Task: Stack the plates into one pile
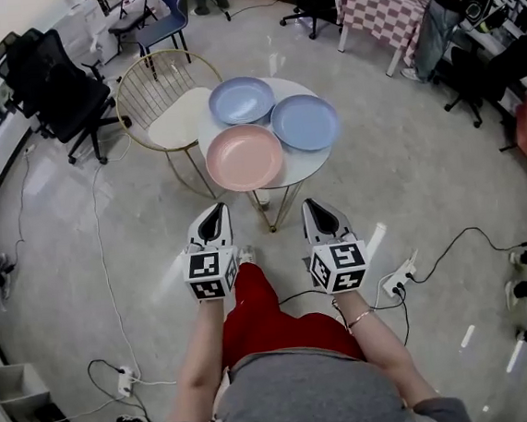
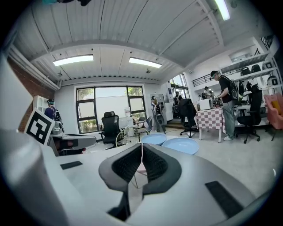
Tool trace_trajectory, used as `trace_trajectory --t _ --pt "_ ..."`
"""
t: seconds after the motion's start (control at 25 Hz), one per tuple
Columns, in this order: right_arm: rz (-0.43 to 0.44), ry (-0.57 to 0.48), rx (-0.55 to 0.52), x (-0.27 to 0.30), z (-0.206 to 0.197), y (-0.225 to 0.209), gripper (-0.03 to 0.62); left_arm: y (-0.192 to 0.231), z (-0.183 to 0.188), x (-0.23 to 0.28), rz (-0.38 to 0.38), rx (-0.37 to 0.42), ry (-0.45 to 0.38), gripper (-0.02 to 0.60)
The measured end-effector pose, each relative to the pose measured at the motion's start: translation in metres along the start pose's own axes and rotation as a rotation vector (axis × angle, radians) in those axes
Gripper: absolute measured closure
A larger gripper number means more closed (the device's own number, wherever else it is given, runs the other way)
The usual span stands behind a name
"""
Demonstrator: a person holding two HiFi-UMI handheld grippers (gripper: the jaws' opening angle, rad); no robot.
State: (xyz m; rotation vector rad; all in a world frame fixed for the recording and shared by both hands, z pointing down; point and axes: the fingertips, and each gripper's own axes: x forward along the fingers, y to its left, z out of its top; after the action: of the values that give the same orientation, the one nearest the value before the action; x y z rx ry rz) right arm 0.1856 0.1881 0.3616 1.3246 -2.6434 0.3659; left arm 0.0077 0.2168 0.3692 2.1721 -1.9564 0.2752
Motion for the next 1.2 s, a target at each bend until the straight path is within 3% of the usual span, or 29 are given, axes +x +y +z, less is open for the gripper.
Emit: trace_trajectory --t 0.6,0.96,1.2 --pt "-0.162 0.143 0.042 0.180 0.004 -0.014 0.565 0.153 0.010 0.149 -0.055 -0.010 0.100 0.566" --pt "-0.314 0.171 0.096 0.221 0.000 -0.049 0.565 0.185 0.009 0.211 -0.135 -0.042 0.130 0.566" --pt "-0.350 0.165 0.090 0.229 0.014 -0.066 0.565 0.189 0.010 0.237 -0.146 -0.056 0.150 0.566"
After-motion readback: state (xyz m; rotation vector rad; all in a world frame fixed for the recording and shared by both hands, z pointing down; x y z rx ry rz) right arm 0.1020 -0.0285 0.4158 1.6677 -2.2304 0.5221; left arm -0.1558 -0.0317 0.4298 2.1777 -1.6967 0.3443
